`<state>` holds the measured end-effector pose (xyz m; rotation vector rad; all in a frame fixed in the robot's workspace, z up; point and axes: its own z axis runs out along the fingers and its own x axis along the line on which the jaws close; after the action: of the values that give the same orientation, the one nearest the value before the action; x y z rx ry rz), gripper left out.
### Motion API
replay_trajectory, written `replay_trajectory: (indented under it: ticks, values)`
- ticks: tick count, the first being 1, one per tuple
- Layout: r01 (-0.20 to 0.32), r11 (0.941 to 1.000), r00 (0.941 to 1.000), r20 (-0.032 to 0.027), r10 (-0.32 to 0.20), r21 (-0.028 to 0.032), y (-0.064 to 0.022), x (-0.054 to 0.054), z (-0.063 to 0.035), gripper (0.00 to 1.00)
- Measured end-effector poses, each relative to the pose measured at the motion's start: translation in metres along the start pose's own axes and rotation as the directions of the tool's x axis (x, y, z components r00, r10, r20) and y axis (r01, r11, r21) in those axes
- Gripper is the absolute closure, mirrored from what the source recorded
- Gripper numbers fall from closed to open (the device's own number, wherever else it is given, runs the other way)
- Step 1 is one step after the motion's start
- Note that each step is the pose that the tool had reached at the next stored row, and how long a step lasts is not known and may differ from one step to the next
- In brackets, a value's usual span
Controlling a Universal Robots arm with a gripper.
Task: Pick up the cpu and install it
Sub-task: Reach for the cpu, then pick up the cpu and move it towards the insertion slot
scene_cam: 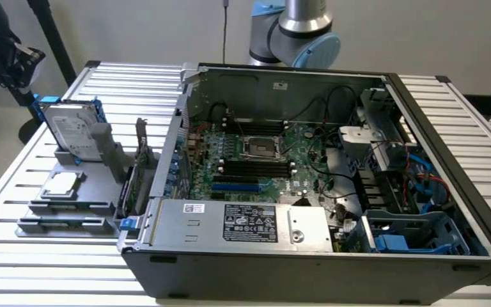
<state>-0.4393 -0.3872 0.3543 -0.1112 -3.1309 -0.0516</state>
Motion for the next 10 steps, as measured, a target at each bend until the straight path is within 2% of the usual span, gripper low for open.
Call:
replay_trajectory:
  ticks: [10]
  values:
    - [0.000,1.0000,1.0000,-0.0001,0.000,0.0000,0.0000,0.0001,0.0000,0.89]
